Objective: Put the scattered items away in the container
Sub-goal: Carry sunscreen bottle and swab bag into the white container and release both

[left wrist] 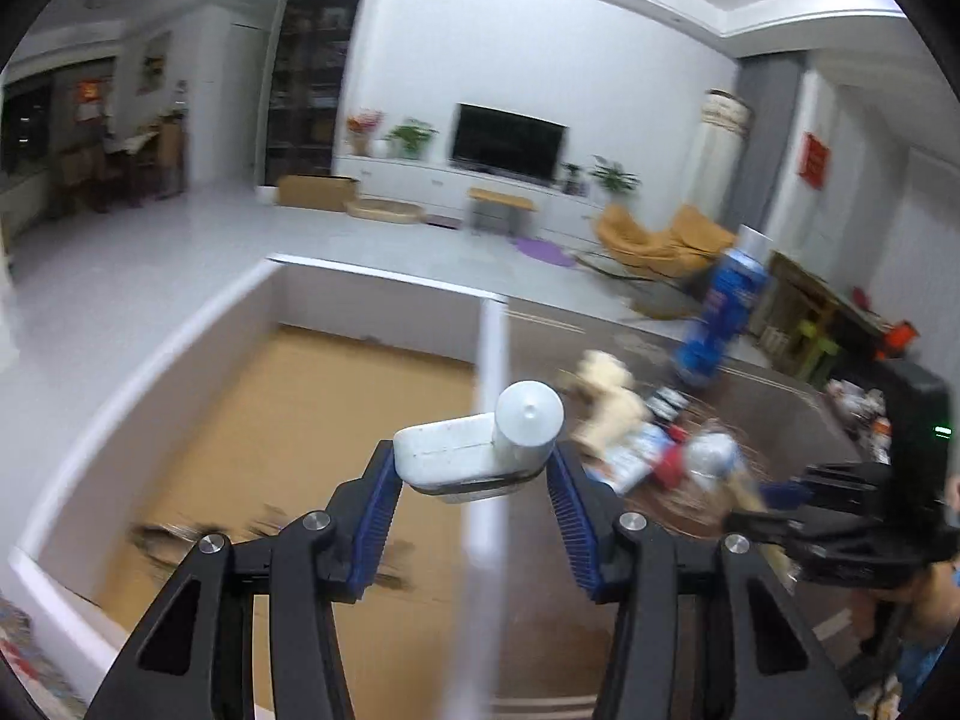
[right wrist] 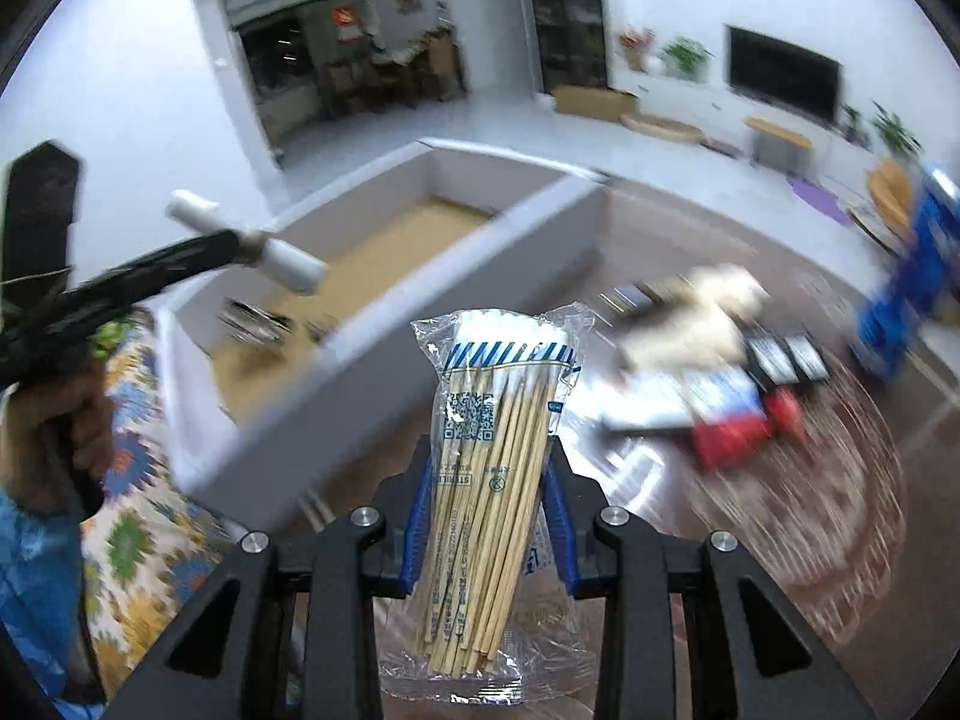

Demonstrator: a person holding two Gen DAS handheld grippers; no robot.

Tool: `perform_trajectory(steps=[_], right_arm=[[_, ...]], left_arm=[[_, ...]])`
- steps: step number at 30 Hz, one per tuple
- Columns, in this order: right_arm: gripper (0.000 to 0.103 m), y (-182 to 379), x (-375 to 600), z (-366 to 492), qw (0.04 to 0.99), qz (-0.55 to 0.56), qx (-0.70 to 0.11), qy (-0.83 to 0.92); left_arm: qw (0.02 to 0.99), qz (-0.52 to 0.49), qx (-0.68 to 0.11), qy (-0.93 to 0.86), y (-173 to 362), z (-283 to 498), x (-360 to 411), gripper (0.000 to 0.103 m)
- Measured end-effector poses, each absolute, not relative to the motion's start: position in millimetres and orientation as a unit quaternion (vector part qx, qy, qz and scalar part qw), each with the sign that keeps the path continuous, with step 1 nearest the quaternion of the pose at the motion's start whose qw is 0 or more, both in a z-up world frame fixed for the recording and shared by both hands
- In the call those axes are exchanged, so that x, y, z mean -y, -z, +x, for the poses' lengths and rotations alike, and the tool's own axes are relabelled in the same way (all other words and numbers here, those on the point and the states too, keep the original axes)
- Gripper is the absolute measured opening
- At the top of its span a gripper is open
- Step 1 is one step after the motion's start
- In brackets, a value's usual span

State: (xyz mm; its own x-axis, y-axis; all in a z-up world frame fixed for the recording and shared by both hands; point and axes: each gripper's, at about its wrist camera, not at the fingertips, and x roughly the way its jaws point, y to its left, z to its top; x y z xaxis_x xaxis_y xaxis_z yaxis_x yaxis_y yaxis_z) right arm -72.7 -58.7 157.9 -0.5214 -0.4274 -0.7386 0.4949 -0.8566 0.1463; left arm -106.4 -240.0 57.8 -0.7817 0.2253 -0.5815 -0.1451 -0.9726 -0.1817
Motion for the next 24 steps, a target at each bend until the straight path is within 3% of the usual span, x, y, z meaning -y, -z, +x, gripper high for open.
perform_trajectory(steps=[8,19,21,22,24], right_arm=[[0.034,-174.7,204.0,-85.8,0.369,0.380,-0.069,0.846],[0.035,-80.2,297.0,-95.5,0.374,0.443,-0.117,0.806],[0.045,-66.0,303.4,-95.8,0.355,0.451,-0.143,0.806],[0.058,-61.0,305.5,-95.8,0.350,0.454,-0.155,0.805],[0.071,-61.3,307.7,-93.1,0.356,0.445,-0.167,0.805]], left_arm=[[0.022,-0.337,0.055,-0.939,-49.4,-153.2,315.5,0.050],[-0.015,-0.402,0.039,-0.915,7.3,-204.9,348.4,0.050],[-0.027,-0.426,0.033,-0.904,21.1,-211.2,349.3,0.050],[-0.035,-0.438,0.031,-0.898,27.9,-215.1,349.2,0.051],[-0.042,-0.460,0.039,-0.886,39.1,-219.9,351.0,0.055]])
